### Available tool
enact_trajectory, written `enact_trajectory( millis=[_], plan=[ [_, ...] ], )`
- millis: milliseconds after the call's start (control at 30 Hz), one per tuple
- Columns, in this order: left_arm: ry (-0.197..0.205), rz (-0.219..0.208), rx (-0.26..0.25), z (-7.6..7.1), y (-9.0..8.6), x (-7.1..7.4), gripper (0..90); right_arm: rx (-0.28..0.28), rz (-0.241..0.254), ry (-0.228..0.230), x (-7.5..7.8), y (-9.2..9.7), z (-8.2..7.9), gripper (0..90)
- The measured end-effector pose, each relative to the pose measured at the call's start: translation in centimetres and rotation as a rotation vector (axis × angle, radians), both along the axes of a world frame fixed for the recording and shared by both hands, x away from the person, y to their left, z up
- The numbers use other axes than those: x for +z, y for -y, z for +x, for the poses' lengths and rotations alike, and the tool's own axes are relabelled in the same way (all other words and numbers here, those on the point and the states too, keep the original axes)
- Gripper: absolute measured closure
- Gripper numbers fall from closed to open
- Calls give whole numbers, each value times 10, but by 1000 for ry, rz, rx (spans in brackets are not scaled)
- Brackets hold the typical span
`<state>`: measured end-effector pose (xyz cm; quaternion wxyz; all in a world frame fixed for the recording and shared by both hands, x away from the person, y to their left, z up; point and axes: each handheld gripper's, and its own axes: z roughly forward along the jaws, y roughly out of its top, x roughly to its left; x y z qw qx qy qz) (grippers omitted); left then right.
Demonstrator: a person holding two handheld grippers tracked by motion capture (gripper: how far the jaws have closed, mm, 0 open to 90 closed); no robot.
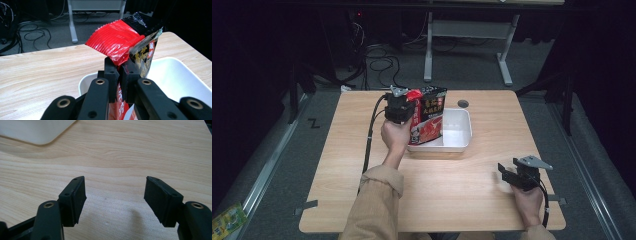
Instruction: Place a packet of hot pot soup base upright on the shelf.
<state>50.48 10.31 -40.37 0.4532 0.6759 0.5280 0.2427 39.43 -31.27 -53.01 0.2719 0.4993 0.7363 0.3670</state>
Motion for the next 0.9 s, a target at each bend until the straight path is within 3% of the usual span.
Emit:
enact_trajectory(
  millis=[167,367,633,900],
  plan=[
    [2,20,-11,-3,-2,-1,849,0,2,2,0,0,0,344],
    [-13,1,-2,-5,-14,-9,847,-1,-4,-2,0,0,0,345],
    [-19,35,-1,-5,-15,-10,848,-4,-7,-4,0,0,1,344],
    [-51,61,-4,-4,-20,-12,827,2,-15,-4,0,0,1,344]
  ],
)
